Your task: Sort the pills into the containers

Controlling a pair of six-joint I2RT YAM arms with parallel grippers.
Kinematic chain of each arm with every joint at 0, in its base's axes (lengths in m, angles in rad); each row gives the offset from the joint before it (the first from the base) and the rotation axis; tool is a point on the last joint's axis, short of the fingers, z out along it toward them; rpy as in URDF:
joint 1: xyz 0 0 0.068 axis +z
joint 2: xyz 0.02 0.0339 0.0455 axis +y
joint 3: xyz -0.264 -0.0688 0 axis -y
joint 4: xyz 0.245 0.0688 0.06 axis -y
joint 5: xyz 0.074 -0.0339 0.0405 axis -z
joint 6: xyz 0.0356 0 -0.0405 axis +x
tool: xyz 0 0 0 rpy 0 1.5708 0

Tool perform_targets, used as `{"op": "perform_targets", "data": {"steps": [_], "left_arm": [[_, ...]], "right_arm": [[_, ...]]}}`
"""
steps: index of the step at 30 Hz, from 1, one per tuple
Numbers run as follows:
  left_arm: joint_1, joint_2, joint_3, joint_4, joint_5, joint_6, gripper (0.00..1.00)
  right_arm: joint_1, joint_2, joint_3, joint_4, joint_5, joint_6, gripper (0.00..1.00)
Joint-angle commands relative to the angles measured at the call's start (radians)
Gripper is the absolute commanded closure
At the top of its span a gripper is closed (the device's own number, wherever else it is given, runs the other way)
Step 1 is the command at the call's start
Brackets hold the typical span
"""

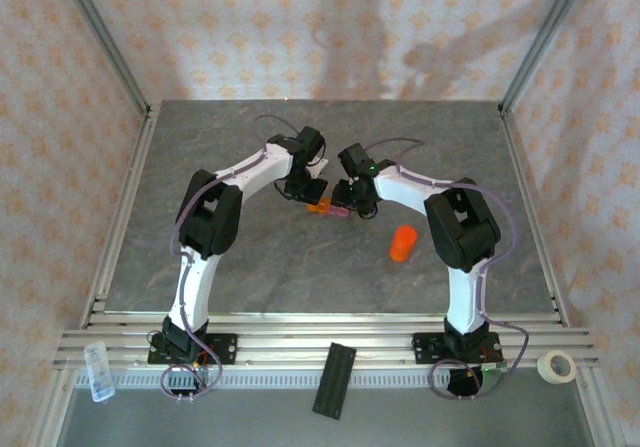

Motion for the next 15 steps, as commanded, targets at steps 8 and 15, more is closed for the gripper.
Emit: {"op": "perform_targets", "data": {"steps": [8,15], "left_arm": [[-0.011,-0.011,-0.053,0.021,-0.016,-0.017,1.00],[-0.021,-0.027,-0.085,0.017,-0.047,-0.021,1.00]], "right_arm": [[0.001,0.098,-0.065,-0.072,0.047,0.009,0.49],[0.001,0.102,-0.068,-0.070,0.049,0.009,0.49]]}}
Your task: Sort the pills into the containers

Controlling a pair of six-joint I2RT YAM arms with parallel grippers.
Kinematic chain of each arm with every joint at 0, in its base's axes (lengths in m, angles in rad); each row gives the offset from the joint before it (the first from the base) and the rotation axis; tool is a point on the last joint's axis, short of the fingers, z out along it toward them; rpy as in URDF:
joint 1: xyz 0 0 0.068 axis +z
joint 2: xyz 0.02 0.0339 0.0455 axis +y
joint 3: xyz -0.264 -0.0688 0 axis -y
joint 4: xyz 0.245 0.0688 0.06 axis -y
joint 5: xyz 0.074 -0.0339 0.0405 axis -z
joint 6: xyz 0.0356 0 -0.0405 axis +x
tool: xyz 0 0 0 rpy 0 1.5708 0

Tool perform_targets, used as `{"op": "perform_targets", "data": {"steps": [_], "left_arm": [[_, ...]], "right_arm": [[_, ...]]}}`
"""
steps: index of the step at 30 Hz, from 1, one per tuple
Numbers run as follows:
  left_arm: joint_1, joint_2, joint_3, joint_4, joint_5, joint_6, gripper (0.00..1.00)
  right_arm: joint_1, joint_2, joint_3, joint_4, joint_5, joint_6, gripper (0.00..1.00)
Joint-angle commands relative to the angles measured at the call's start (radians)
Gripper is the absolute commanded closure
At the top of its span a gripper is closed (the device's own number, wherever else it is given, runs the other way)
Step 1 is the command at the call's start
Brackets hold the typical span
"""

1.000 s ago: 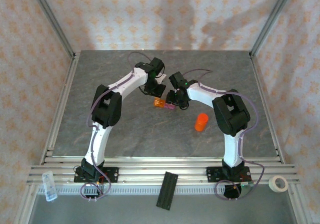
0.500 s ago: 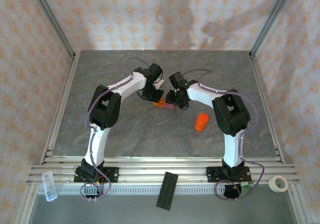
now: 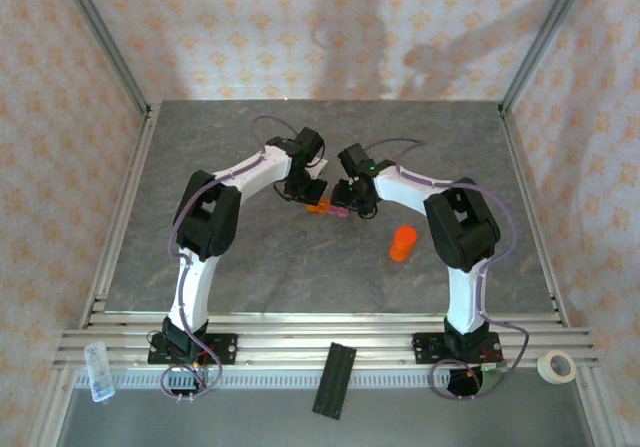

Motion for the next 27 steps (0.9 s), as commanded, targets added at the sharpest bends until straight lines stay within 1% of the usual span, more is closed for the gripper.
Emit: {"op": "perform_targets", "data": {"steps": [1,11,22,27], "left_arm": [[-0.019,-0.007,-0.036,-0.032,-0.047,-0.013,1.00],[-0.033,-0.005,0.009,-0.082,-0.056,-0.001,1.00],[-0.040,-0.024,0.000,-0.108,-0.067,0.008,1.00],[-0.040,-0.005,-0.006,-0.105,-0.073,0.011,1.00]], "right_arm": [[0.000,0.101,-0.069,-0.077,0.054,0.009,0.49],[0.000,0.110,-0.070,-0.074,0.054,0.010,0.49],[0.000,0.117,-0.072,-0.070,0.055,0.010,0.49],[0.000,0.126,-0.071,-0.067,0.051,0.013,0.50]]}}
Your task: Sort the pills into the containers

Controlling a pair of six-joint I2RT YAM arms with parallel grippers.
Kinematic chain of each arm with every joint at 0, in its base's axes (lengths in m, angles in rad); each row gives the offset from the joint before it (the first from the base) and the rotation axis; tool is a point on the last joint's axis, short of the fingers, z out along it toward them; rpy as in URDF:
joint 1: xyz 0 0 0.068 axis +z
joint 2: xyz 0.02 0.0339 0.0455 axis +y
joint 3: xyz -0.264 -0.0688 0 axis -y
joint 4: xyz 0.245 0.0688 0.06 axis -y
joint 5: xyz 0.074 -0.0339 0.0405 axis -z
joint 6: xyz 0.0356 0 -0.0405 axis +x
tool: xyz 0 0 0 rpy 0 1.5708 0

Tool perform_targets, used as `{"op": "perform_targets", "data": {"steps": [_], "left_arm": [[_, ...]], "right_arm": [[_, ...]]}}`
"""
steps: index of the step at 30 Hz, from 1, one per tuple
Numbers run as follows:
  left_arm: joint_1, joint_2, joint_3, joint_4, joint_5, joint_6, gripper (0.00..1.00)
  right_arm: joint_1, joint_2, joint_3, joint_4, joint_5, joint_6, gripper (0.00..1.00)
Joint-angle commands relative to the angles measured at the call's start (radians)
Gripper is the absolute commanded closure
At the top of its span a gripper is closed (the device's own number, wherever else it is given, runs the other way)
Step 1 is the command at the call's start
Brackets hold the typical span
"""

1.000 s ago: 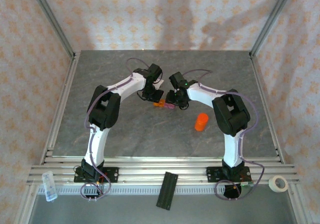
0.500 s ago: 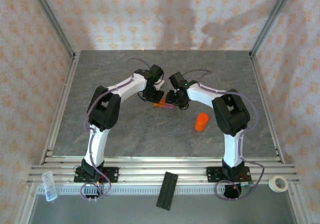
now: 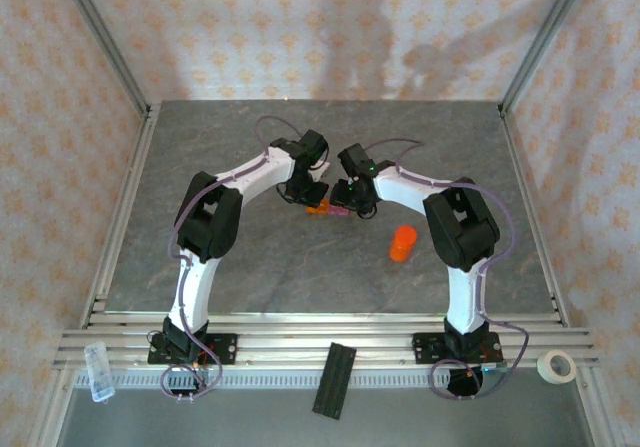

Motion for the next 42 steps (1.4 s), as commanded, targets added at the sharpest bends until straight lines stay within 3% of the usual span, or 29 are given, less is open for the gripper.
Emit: {"op": "perform_targets", "data": {"steps": [1,9,17,24,32,36,38,40,42], "left_arm": [[-0.015,0.008,-0.016,-0.077,-0.027,0.009,1.00],[-0.018,0.046,-0.076,-0.033,-0.040,0.002,1.00],[-0.018,0.004,0.019,-0.040,-0.035,0.002,1.00],[-0.016,-0.039,0.132,0.003,-0.058,-0.017,0.86],[-0.002,-0.190,0.120,0.136,-0.127,-0.052,0.84],[0.016,-0.356,-0.004,0.281,-0.206,-0.061,0.80],[0.032,-0.454,-0.100,0.387,-0.256,-0.056,0.74],[0.052,-0.541,-0.196,0.478,-0.305,-0.051,0.60],[0.081,-0.619,-0.280,0.544,-0.358,-0.050,0.41]], "right_arm": [[0.000,0.119,-0.067,-0.091,0.059,0.009,0.50],[0.000,0.119,-0.058,-0.097,0.051,0.009,0.50],[-0.001,0.092,-0.020,-0.133,0.044,-0.010,0.50],[-0.012,0.053,0.073,-0.172,0.029,-0.027,0.49],[-0.052,-0.049,0.207,-0.218,0.032,-0.029,0.45],[-0.119,-0.171,0.213,-0.216,0.042,-0.028,0.33],[-0.171,-0.248,0.201,-0.221,0.057,-0.039,0.19],[-0.227,-0.325,0.177,-0.223,0.077,-0.053,0.01],[-0.284,-0.396,0.149,-0.224,0.099,-0.073,0.00]]}}
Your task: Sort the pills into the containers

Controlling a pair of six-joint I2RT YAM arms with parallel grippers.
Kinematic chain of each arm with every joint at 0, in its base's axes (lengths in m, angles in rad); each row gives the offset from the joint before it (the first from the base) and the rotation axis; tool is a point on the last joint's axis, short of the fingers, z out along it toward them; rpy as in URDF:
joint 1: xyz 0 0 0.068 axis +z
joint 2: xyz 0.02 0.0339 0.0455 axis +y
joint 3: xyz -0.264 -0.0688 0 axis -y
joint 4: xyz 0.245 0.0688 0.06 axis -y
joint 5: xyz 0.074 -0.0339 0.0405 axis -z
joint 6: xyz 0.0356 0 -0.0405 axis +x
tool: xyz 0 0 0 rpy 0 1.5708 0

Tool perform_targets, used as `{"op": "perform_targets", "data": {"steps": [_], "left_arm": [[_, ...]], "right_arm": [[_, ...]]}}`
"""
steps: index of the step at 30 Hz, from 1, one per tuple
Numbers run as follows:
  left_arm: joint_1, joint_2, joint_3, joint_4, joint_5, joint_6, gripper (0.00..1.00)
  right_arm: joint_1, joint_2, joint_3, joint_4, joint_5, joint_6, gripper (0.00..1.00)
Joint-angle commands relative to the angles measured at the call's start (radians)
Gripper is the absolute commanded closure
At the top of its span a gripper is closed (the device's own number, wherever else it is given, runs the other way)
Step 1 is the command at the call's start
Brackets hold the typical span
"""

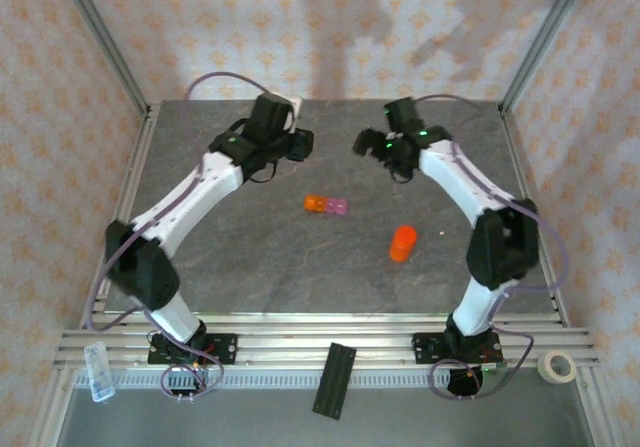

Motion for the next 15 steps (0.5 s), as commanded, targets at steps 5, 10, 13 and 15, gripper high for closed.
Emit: {"op": "perform_targets", "data": {"steps": [5,10,13,15], "left_arm": [[0.117,-0.244,-0.304,0.311,-0.255,0.062,0.00],[0.190,-0.429,-0.610,0.581,-0.340,0.220,0.00],[0.244,-0.533,-0.834,0.777,-0.348,0.236,0.00],[0.276,-0.566,-0.923,0.795,-0.365,0.221,0.00]], "right_arm": [[-0.217,-0.233,-0.081,-0.049,0.147,-0.087,0.00],[-0.295,-0.349,-0.262,0.095,0.394,-0.125,0.00],[-0.305,-0.421,-0.442,0.298,0.495,-0.180,0.00],[-0.305,-0.447,-0.534,0.395,0.524,-0.231,0.00]]}}
